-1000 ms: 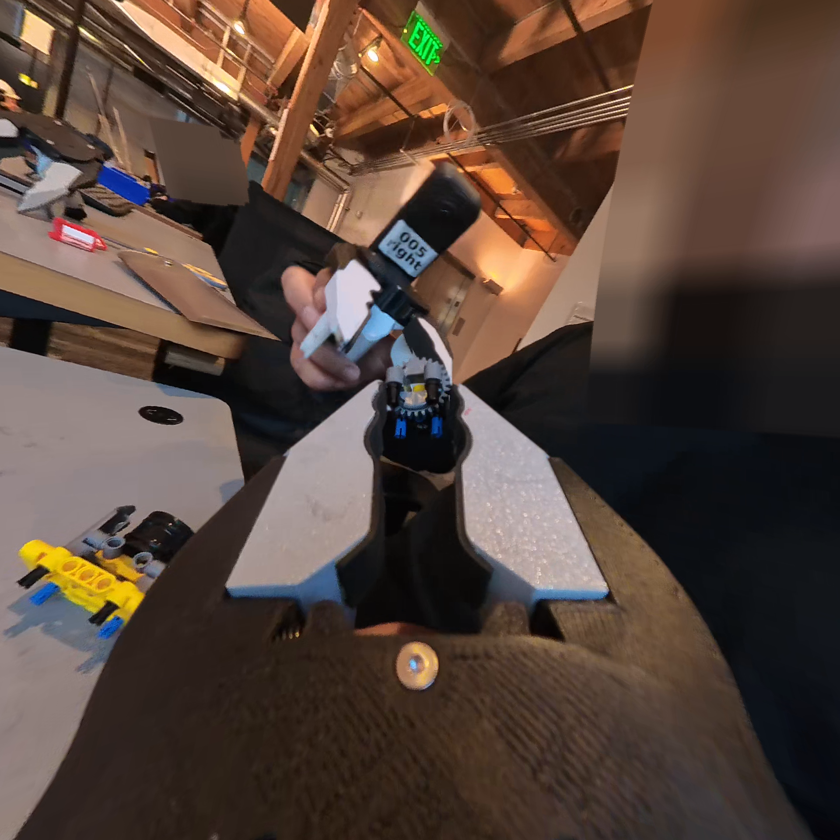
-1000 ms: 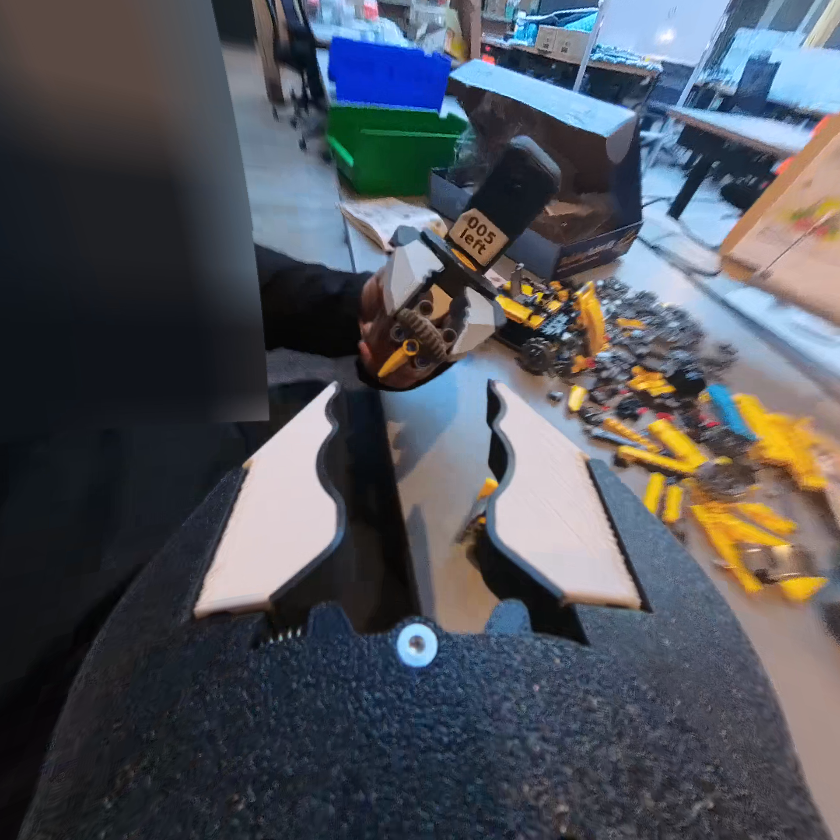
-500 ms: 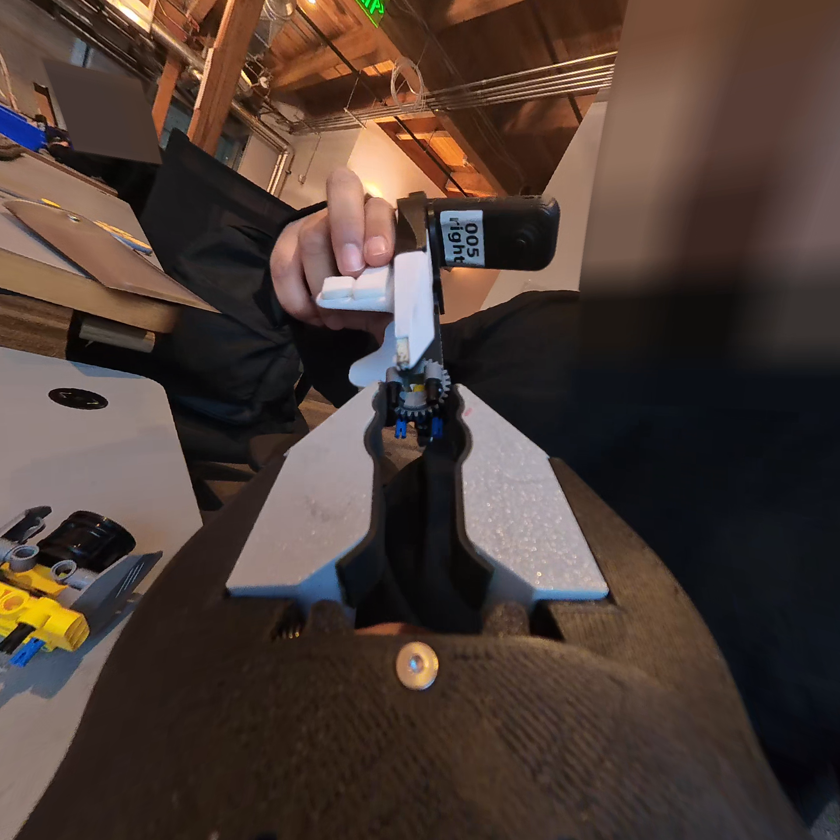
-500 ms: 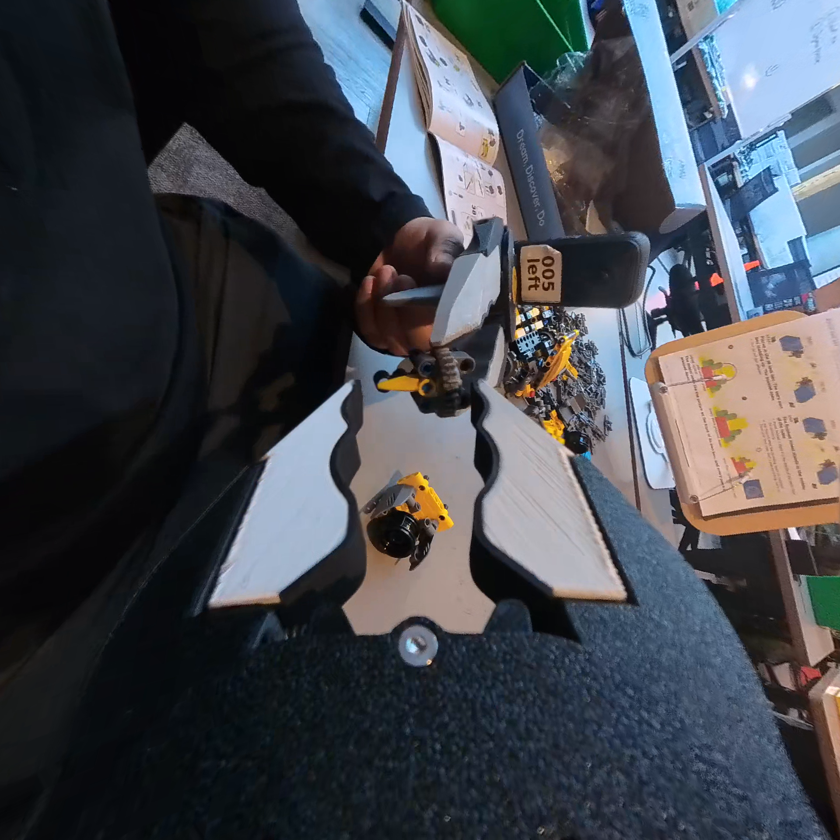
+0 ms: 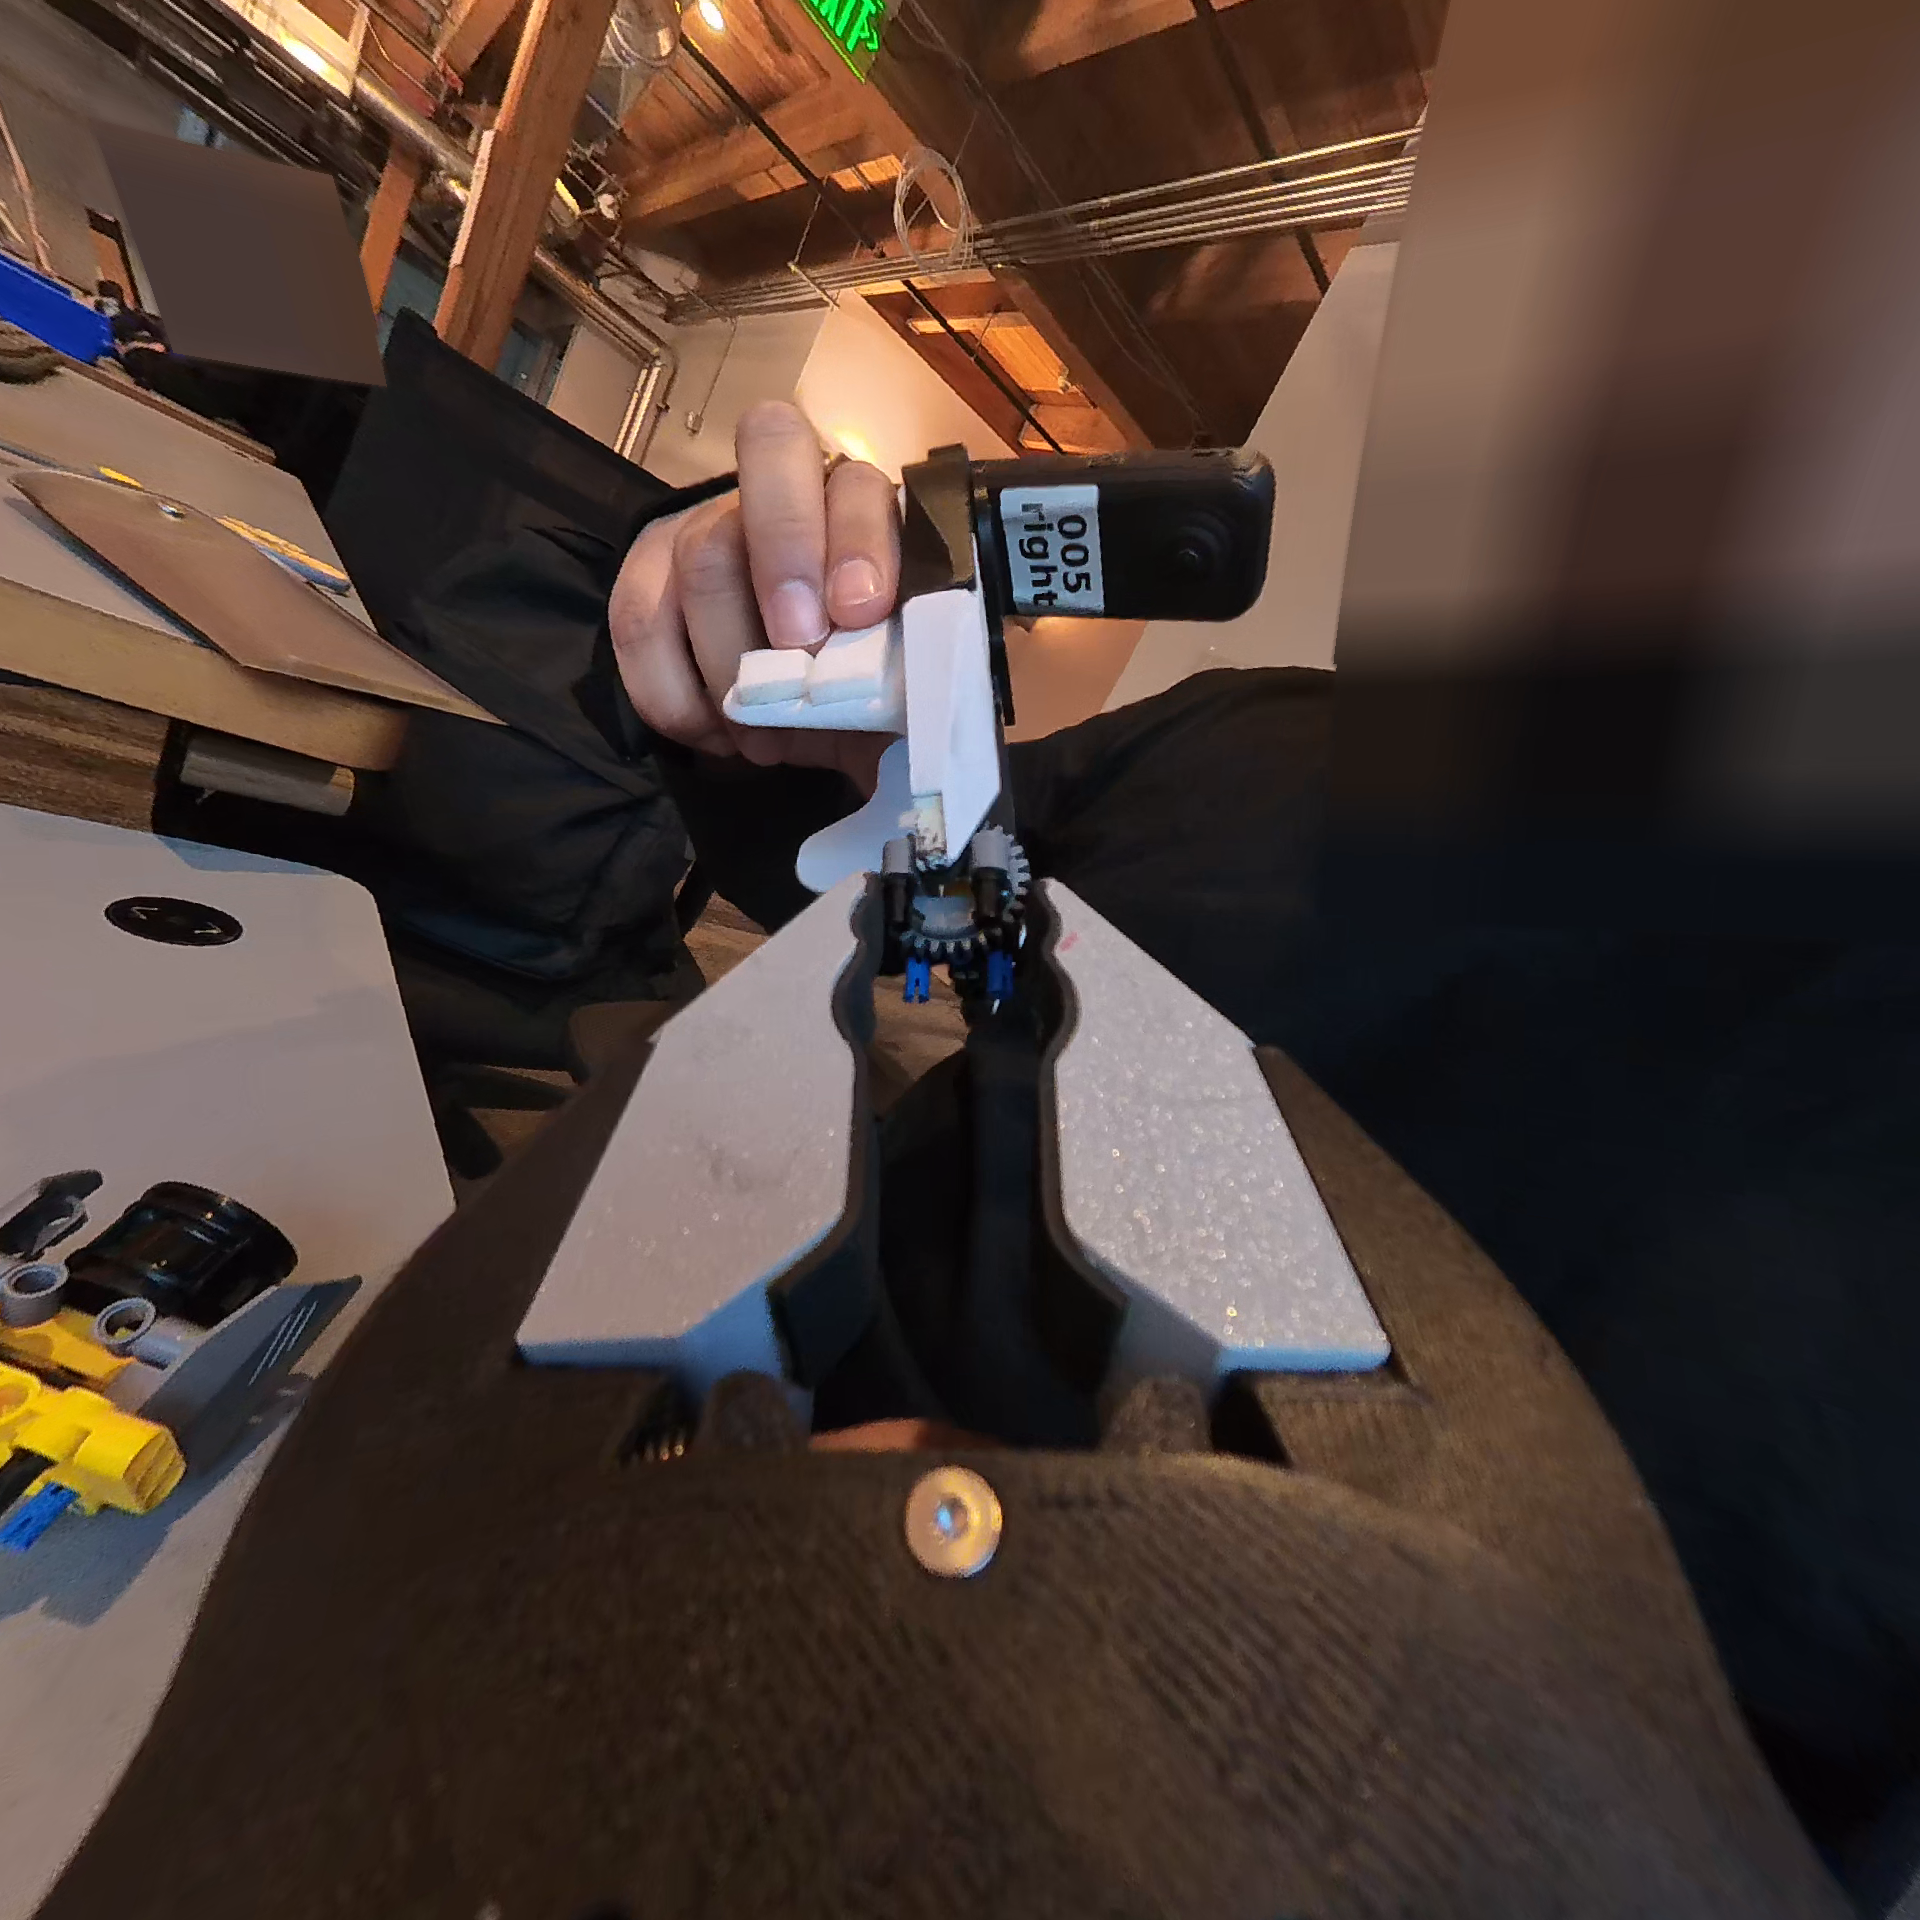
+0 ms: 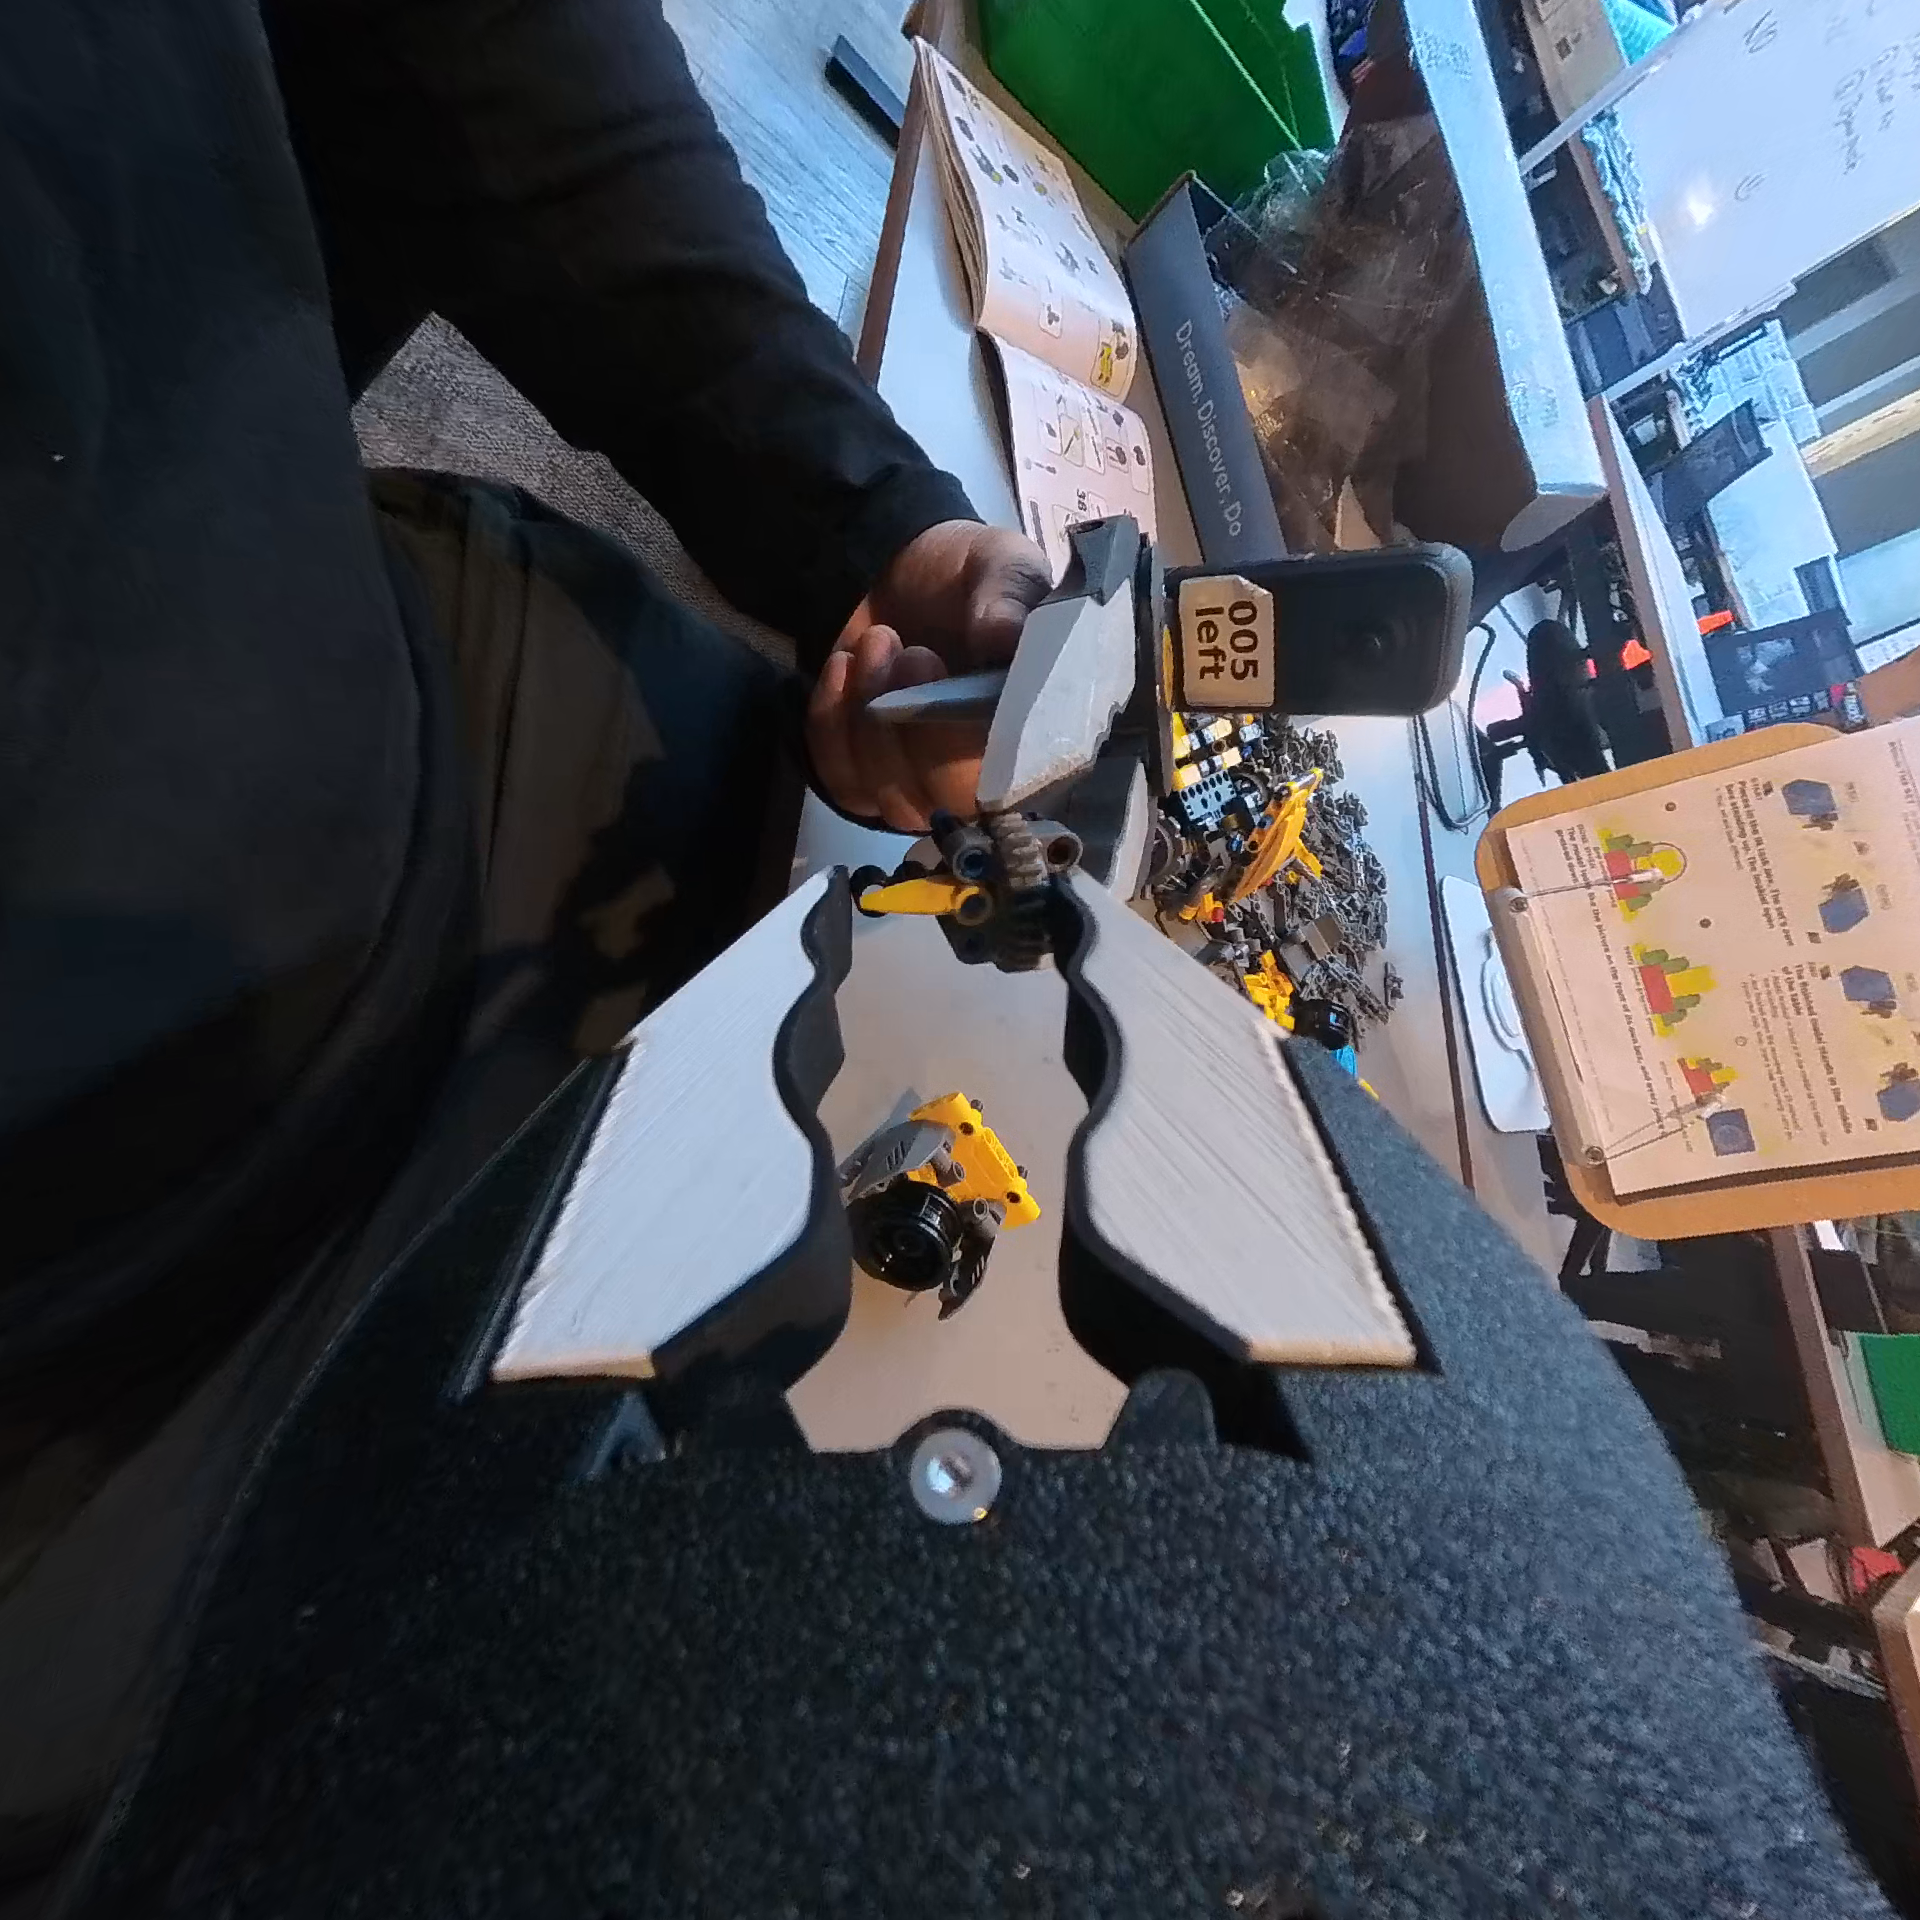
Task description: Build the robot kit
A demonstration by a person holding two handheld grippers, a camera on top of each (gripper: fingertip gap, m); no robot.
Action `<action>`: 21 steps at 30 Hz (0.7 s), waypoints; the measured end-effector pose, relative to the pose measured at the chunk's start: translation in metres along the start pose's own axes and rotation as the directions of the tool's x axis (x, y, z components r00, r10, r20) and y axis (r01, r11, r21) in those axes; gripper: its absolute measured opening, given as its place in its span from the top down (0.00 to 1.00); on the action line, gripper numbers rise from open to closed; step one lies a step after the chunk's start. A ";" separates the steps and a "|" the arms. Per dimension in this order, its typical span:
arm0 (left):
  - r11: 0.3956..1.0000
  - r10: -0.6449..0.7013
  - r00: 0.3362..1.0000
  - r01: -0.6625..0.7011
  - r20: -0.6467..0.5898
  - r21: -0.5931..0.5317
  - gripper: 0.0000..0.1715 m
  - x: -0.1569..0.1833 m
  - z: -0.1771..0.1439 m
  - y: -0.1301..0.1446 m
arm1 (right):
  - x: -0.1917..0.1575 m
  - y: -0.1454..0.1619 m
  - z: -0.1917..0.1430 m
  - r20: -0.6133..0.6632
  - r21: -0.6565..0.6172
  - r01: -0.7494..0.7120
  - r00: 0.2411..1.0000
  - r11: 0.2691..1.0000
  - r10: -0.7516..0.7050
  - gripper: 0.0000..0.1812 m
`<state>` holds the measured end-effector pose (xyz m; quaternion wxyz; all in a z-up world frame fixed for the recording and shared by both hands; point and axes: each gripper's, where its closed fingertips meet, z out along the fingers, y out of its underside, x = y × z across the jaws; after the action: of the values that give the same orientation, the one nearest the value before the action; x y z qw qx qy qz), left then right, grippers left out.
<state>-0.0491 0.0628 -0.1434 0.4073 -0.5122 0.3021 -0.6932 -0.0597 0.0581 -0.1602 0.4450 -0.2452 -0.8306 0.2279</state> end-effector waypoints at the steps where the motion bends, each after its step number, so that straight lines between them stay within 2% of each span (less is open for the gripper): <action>1: 1.000 -0.002 1.000 0.002 0.000 -0.010 0.86 0.000 0.001 0.002 | -0.002 0.001 0.000 0.003 -0.001 0.008 1.000 1.000 -0.008 0.78; 11: 0.999 -0.001 1.000 0.001 0.009 -0.049 0.86 -0.001 0.001 0.007 | -0.007 0.003 0.001 0.038 -0.026 0.052 0.998 0.998 -0.051 0.79; 15: 0.999 0.000 1.000 -0.001 -0.016 -0.052 0.86 0.004 0.002 0.007 | -0.008 -0.003 0.000 0.054 0.015 0.010 0.998 1.000 -0.011 0.79; 21: 0.996 -0.018 1.000 0.019 0.015 -0.084 0.86 -0.004 0.001 0.013 | -0.011 0.005 0.002 0.066 -0.012 0.000 0.998 1.000 0.001 0.79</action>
<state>-0.0446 0.0599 -0.1557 0.3811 -0.5364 0.3233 -0.6801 -0.0551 0.0550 -0.1716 0.4158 -0.2405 -0.8462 0.2309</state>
